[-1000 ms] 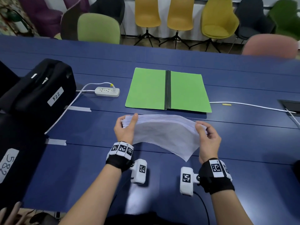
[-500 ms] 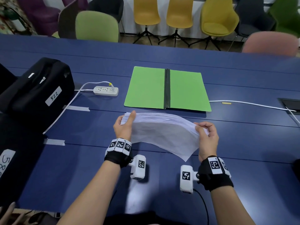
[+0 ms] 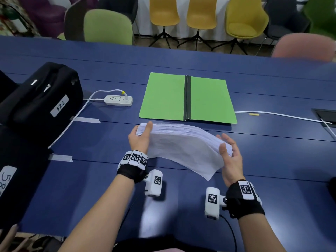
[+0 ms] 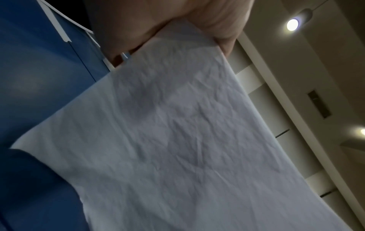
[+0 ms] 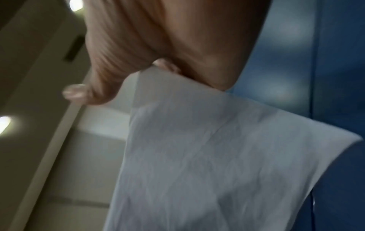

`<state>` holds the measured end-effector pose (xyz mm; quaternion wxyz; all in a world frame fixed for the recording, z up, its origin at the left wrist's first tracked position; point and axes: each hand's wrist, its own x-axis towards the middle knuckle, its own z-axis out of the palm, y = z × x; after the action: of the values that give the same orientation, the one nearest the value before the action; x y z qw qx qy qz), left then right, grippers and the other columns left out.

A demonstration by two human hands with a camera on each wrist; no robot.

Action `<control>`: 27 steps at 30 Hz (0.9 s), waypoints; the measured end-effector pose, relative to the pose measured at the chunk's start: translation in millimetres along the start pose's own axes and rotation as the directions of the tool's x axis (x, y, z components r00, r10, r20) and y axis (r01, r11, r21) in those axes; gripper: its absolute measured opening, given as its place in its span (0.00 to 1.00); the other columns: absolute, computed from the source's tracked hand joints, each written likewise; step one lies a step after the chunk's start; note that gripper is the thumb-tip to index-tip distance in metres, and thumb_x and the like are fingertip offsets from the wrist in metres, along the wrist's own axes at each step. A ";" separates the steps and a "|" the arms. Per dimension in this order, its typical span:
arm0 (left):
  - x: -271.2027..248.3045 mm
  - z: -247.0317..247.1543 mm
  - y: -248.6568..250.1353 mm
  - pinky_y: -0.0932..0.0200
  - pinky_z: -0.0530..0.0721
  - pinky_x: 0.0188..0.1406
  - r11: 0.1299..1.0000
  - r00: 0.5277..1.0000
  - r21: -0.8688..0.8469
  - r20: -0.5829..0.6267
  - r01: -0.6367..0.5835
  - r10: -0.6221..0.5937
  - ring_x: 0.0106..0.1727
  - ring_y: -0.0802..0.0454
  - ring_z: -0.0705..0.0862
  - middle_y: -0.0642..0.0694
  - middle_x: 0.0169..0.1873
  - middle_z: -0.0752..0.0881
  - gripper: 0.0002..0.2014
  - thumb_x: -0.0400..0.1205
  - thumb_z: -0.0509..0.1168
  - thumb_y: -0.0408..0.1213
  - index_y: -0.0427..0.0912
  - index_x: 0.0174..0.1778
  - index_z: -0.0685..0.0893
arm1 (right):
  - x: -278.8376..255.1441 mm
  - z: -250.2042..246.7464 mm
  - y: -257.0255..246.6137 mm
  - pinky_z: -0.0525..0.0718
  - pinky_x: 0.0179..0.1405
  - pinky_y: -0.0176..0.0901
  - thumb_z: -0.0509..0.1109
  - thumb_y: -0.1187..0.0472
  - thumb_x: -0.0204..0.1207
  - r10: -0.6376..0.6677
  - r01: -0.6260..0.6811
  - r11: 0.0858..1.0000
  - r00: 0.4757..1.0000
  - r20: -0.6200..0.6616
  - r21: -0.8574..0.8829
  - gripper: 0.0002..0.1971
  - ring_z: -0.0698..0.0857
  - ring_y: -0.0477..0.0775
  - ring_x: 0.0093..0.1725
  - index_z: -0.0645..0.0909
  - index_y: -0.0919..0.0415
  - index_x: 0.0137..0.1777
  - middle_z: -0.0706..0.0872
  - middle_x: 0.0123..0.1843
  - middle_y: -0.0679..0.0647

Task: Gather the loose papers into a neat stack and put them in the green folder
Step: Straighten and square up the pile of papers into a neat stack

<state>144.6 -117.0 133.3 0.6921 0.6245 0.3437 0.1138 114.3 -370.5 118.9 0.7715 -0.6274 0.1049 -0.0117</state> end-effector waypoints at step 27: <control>-3.6 -7.9 -12.3 0.56 0.75 0.69 0.992 0.999 0.119 -0.021 0.045 -0.043 0.65 0.51 0.79 0.48 0.66 0.79 0.44 0.64 0.76 0.61 0.40 0.72 0.74 | -6.1 4.9 -10.4 0.84 0.39 0.29 0.77 0.70 0.70 -0.025 0.047 0.971 0.995 0.097 -0.233 0.11 0.86 0.39 0.38 0.86 0.56 0.49 0.91 0.40 0.42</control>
<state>133.7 -115.3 123.1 0.6527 0.6558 0.3700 0.0836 110.4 -367.0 130.8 0.6957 -0.7158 0.0579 0.0160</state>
